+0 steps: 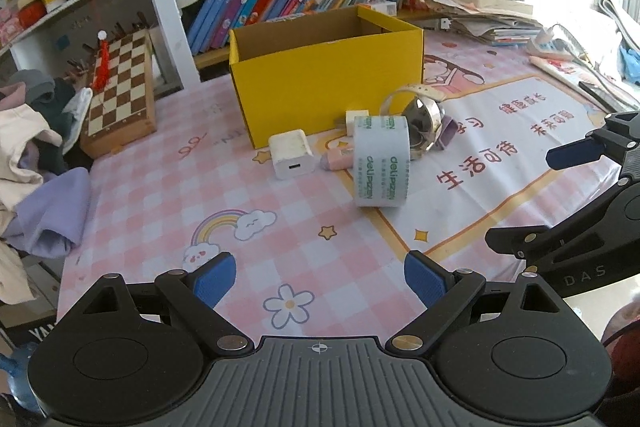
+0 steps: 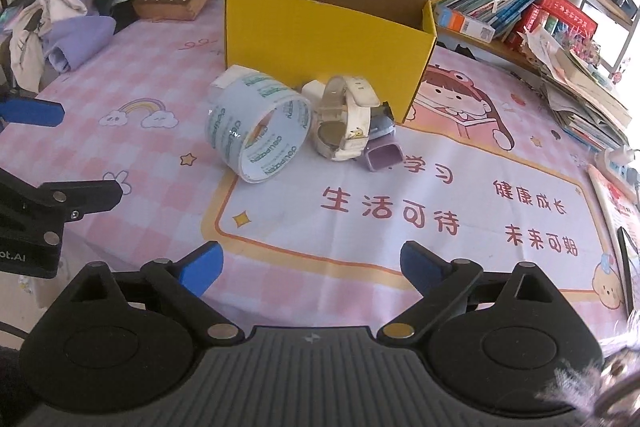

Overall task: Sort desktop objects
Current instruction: 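Withdraw both tools from the box back toward the table objects, then grasp the tape roll with the left tool while the right tool grasps the cream watch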

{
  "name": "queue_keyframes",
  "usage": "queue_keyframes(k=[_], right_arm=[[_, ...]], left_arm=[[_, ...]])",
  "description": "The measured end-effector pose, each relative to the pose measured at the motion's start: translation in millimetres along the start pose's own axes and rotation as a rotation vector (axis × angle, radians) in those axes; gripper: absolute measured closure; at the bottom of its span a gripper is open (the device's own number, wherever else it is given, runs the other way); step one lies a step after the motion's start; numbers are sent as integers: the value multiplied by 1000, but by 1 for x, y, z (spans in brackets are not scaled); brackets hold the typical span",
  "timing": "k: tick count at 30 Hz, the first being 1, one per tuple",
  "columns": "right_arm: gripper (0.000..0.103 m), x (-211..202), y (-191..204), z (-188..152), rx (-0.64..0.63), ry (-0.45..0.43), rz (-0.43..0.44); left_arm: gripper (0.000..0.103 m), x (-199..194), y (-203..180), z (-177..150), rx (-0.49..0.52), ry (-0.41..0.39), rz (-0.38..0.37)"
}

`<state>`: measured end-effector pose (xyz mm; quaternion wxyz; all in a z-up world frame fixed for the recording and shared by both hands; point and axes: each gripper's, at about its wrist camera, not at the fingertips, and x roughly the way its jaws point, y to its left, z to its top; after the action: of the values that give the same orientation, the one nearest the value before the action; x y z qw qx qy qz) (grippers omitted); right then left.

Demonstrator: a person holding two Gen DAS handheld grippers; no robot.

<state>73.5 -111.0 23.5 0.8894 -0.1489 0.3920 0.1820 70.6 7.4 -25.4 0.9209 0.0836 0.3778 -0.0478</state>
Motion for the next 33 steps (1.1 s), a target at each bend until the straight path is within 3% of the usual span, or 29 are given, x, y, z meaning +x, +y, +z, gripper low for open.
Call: queue_keyframes(k=[17, 22, 24, 33], right_arm=[[7, -4, -17, -2, 53, -16, -20], [13, -7, -24, 2, 68, -46, -20], [22, -6, -26, 4, 71, -50, -20], [38, 5, -38, 16, 75, -41, -29]], left_arm=[[10, 10, -5, 8, -4, -18, -40], [12, 13, -8, 13, 1, -39, -55], [13, 15, -10, 16, 12, -46, -66], [23, 35, -19, 29, 25, -45, -82]])
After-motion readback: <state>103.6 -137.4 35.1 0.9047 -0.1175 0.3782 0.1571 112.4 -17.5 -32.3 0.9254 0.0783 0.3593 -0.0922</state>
